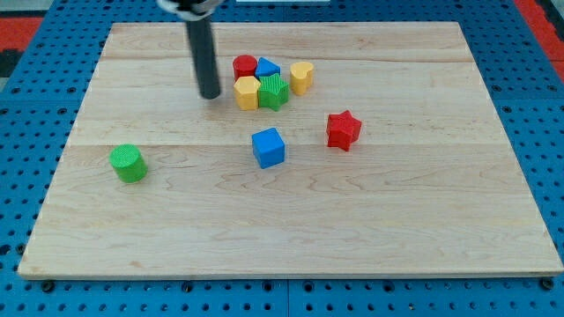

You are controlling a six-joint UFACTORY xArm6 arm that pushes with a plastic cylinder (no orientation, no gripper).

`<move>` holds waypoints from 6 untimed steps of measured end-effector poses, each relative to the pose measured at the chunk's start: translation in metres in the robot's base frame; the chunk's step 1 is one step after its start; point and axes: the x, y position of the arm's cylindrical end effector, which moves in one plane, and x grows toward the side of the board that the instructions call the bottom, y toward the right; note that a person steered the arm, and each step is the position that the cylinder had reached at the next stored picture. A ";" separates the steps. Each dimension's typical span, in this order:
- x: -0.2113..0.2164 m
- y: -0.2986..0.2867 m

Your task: Push the green circle into the green star

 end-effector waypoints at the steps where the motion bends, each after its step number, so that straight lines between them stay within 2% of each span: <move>1: 0.055 -0.073; 2: 0.116 -0.138; 3: 0.137 -0.107; 5: 0.021 0.081; 6: 0.043 0.069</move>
